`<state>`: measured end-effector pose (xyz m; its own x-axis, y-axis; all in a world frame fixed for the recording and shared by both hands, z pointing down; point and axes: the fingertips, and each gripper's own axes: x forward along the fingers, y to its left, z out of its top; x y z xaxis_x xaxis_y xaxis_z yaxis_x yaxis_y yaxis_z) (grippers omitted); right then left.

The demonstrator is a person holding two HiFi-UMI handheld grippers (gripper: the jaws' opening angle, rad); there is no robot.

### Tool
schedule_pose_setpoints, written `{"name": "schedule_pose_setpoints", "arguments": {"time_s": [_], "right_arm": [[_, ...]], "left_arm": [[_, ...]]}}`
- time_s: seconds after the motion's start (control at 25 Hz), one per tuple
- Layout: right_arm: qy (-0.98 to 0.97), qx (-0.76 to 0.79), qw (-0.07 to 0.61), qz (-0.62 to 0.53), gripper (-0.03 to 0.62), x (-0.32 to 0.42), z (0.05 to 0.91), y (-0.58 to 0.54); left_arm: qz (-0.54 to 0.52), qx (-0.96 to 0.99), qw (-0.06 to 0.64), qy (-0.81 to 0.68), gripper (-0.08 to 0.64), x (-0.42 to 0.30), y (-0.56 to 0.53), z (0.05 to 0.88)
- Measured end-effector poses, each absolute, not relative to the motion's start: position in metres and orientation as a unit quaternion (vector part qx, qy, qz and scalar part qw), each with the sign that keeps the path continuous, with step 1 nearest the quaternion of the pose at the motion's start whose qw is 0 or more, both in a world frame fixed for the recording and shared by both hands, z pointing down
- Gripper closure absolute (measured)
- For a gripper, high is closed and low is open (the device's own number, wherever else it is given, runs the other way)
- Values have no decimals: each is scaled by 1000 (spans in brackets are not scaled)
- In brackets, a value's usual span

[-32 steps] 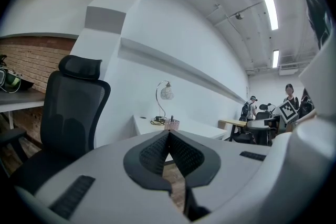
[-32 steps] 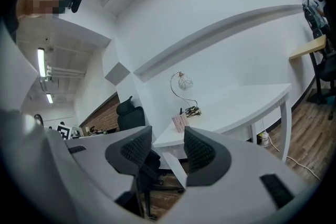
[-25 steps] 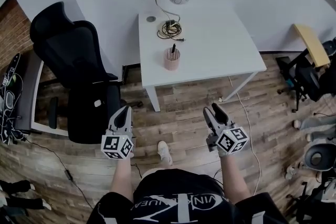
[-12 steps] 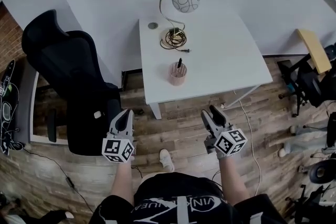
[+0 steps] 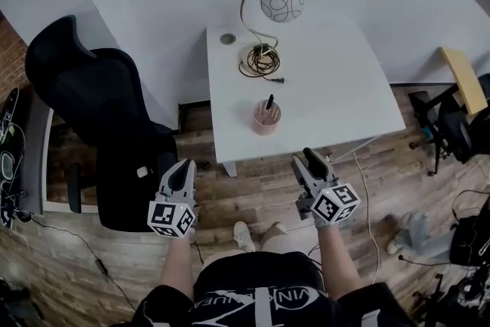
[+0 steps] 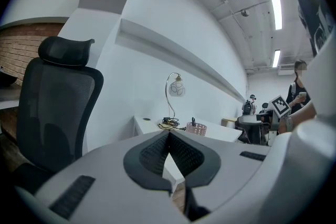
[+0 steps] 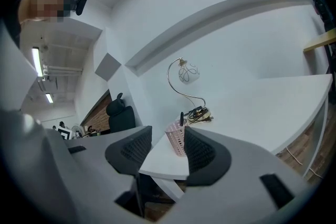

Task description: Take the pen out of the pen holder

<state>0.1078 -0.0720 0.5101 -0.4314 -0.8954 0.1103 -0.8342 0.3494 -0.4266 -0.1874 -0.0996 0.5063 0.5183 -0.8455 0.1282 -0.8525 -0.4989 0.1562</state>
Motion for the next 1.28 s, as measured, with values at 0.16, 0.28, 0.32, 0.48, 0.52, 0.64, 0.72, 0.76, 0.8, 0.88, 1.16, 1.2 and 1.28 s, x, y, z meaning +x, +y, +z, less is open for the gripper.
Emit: {"name": "schedule_pose_setpoints", "arguments": {"time_s": [0.16, 0.28, 0.32, 0.48, 0.52, 0.64, 0.72, 0.76, 0.8, 0.88, 1.16, 1.2, 1.28], "right_arm": [[826, -518, 68, -213, 413, 108, 509, -92], [832, -507, 66, -217, 413, 109, 510, -108], [834, -503, 66, -219, 413, 108, 511, -113], [844, -486, 60, -220, 413, 110, 508, -136], [847, -481, 59, -220, 413, 110, 507, -143], [856, -465, 49, -221, 413, 108, 508, -161], [861, -457, 42, -221, 413, 107, 510, -172], [863, -453, 39, -221, 413, 106, 511, -176], [865, -449, 37, -222, 413, 105, 511, -179], [868, -442, 31, -223, 413, 102, 514, -187], [882, -418, 3, -219, 413, 92, 524, -214], [884, -415, -3, -216, 413, 90, 526, -217], [888, -410, -14, -209, 413, 87, 528, -223]], "left_arm": [[17, 862, 105, -495, 548, -182, -111, 510], [17, 859, 108, -501, 548, -178, -118, 513], [17, 857, 109, -503, 548, -177, -120, 514], [14, 849, 113, -516, 548, -172, -128, 514], [13, 846, 113, -520, 548, -171, -131, 514], [13, 840, 115, -530, 548, -167, -140, 515], [13, 837, 118, -534, 548, -163, -145, 517], [13, 836, 120, -536, 548, -161, -146, 518], [14, 835, 121, -537, 548, -160, -147, 519], [16, 832, 125, -541, 548, -159, -149, 522], [20, 821, 131, -555, 548, -159, -156, 531], [21, 820, 132, -557, 548, -160, -157, 532], [23, 816, 135, -561, 548, -160, -159, 533]]}}
